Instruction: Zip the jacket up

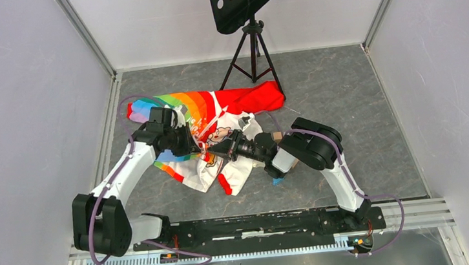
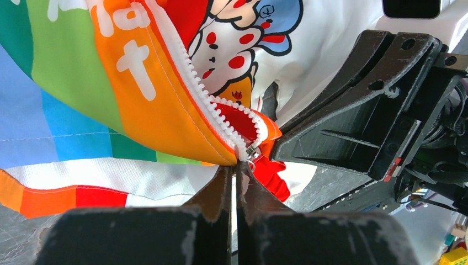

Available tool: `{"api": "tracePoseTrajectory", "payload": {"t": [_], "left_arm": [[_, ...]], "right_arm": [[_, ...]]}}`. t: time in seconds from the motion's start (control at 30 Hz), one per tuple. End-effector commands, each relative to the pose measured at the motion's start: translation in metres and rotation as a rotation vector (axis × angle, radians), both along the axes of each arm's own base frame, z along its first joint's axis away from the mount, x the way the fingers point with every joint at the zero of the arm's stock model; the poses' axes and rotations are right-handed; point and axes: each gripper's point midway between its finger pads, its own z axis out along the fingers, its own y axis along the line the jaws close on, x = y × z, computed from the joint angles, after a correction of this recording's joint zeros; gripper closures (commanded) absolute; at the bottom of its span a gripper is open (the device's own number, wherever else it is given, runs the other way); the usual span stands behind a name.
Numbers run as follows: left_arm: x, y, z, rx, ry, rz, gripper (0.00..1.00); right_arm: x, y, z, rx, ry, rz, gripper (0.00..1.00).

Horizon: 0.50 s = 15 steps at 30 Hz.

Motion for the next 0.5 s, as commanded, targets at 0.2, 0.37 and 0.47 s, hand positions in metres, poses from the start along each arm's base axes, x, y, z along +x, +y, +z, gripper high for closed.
{"api": "tracePoseTrajectory", "payload": {"t": [0.2,0.37,0.47], "left_arm": [[-0.012,0.011,-0.002,0.067,0.086,0.037,0.98],[-0.009,0.01,0.008,0.043,0.066,0.07,0.88],[-0.005,0.017,0.019,0.048,0.008,0.102,0.78]], "right_arm": [[-0.017,-0.033,0.142,0.442,-0.362,-0.031,1.0],[-0.018,-0.029,0.129,0.403,-0.384,-0.022,1.0],[-0.017,-0.028,0.123,0.391,-0.381,-0.019,1.0]]}}
